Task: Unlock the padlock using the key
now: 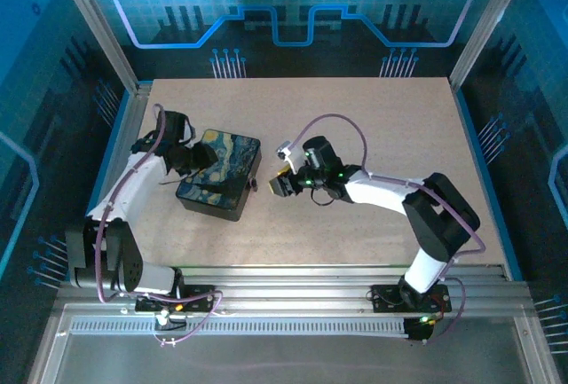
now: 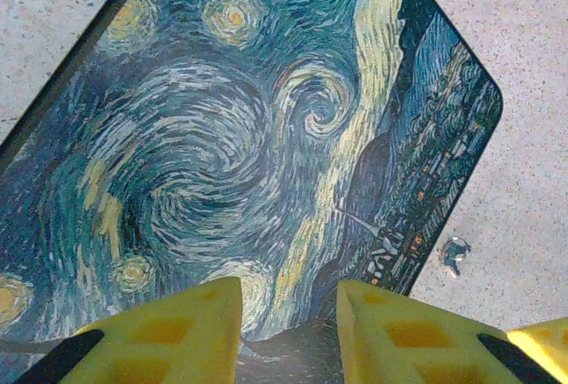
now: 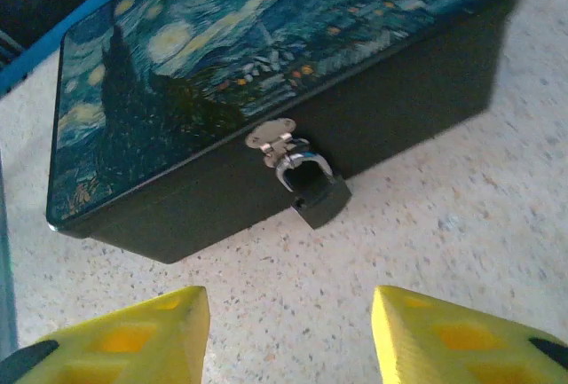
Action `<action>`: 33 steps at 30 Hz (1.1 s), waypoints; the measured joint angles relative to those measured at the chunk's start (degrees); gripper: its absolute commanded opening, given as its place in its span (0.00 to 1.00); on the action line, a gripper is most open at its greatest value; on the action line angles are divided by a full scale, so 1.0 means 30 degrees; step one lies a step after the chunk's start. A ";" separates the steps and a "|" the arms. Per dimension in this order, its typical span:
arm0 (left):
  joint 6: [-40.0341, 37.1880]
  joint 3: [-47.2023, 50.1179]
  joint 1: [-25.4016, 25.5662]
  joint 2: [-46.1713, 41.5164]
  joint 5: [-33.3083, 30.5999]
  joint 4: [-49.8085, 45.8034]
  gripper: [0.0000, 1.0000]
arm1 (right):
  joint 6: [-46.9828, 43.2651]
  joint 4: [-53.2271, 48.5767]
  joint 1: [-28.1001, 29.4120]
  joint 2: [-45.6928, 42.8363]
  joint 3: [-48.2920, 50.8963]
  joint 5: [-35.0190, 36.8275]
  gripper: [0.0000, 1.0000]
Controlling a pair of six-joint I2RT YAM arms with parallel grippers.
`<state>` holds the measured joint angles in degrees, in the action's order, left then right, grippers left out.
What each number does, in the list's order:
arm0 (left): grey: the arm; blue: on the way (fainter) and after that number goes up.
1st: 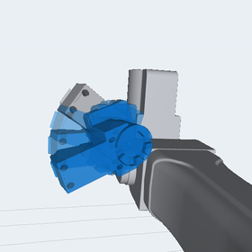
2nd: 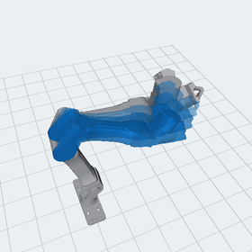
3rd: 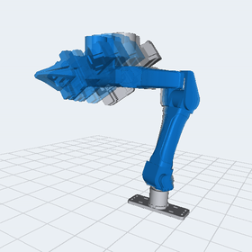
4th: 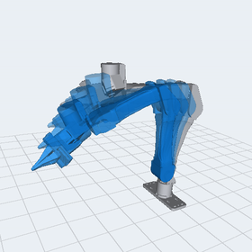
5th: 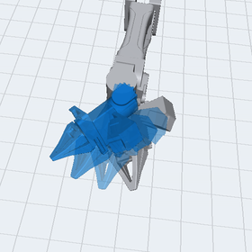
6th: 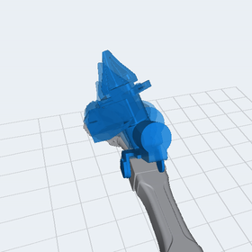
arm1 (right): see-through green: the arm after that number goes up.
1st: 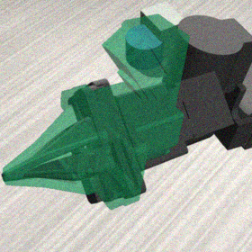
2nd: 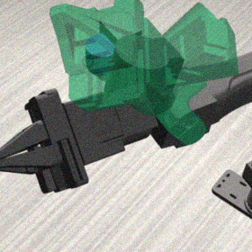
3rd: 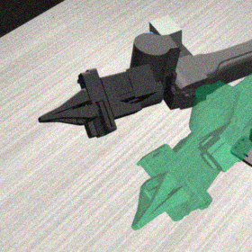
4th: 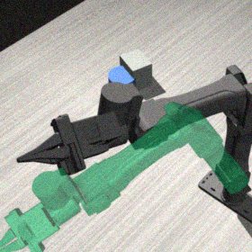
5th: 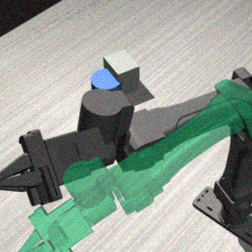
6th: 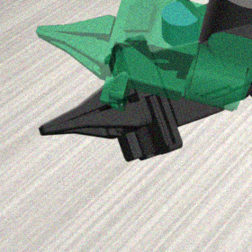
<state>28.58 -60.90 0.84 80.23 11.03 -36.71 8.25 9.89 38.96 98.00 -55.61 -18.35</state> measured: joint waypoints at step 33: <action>0.0022 0.0605 -0.0466 0.0452 -0.1588 0.0000 0.36 | -0.1683 0.1785 0.1727 0.7774 -0.4532 0.2361 0.32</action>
<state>28.64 -59.09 -0.56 81.58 6.26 -36.71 3.20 15.25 44.14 121.32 -69.21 -11.27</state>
